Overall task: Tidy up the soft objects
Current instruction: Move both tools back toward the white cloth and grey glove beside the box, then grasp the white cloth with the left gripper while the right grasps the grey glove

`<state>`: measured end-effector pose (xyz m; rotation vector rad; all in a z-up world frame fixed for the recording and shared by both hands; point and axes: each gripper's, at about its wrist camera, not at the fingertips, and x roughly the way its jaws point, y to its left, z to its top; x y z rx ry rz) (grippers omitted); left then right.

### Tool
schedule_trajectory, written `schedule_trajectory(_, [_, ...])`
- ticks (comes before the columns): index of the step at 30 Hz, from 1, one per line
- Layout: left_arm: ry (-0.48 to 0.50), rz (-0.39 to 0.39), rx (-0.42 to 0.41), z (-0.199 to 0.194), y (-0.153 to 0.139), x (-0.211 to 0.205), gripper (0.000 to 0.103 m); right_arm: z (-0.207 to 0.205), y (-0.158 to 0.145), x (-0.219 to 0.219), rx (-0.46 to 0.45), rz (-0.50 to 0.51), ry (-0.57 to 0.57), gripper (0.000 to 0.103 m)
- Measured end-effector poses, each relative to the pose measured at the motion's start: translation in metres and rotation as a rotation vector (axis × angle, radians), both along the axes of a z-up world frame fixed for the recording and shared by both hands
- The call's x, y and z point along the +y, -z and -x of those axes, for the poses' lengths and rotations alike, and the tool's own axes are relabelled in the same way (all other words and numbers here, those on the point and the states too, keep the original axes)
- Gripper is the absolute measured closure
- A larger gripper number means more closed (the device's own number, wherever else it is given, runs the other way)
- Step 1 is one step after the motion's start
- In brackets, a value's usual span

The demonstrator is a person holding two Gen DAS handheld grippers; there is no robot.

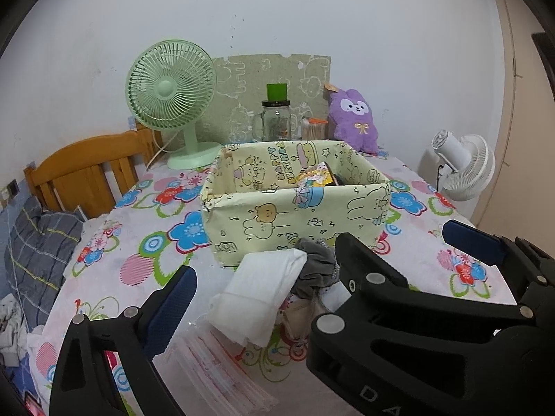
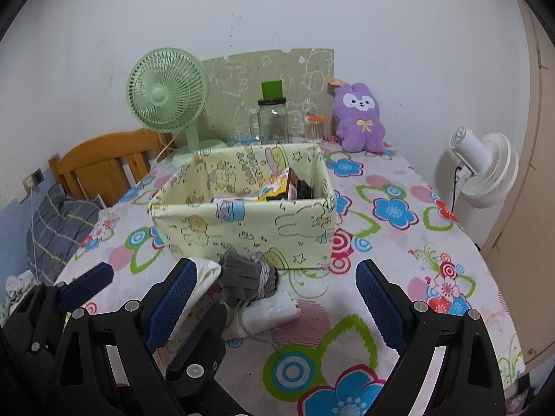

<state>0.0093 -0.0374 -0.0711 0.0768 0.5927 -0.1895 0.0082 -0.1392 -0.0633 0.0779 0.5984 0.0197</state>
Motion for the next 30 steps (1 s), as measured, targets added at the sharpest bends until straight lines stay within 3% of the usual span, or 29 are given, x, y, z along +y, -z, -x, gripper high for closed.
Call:
schedule_trajectory(10, [0.018,0.008,0.041,-0.004,0.02,0.002,0.005,-0.001,0.02,0.002,0.035,0.006,0.002,0.008])
schedule_trajectory(30, [-0.007,-0.019,0.109,-0.025,0.049,0.005,0.031,-0.025,0.048,0.004,0.116,0.013,-0.016,0.008])
